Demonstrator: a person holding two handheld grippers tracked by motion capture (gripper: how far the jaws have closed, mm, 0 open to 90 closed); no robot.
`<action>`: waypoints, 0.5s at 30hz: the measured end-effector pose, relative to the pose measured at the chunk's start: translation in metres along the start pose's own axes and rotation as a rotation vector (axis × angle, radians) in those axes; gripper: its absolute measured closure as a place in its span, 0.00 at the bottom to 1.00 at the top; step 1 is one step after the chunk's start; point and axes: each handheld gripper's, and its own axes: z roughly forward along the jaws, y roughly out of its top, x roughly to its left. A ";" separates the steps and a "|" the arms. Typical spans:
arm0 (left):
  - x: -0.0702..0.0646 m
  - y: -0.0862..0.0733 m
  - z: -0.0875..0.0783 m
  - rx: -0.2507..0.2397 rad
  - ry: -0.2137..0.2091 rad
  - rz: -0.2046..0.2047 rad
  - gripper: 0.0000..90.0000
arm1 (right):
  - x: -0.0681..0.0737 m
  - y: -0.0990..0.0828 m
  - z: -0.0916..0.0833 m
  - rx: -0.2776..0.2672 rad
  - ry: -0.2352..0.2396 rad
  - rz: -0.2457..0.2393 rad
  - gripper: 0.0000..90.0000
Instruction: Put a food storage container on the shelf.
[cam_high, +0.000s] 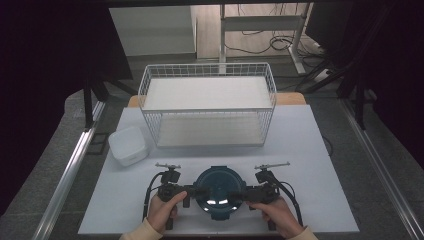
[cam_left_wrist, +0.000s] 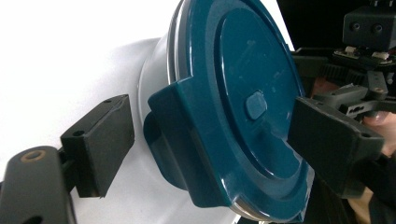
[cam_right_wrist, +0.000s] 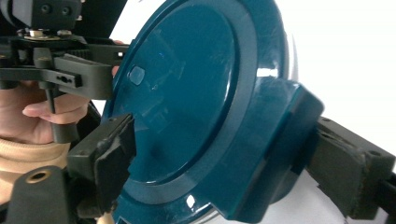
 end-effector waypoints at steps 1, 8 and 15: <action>0.000 0.000 0.001 0.004 -0.002 -0.003 0.17 | 0.000 0.000 0.000 0.000 0.000 0.000 0.15; 0.001 -0.003 0.006 0.026 -0.015 -0.023 0.24 | -0.001 -0.001 -0.001 -0.008 -0.018 0.030 0.23; 0.000 -0.002 -0.002 -0.012 -0.007 -0.043 0.35 | -0.007 0.000 -0.007 -0.015 0.016 0.076 0.32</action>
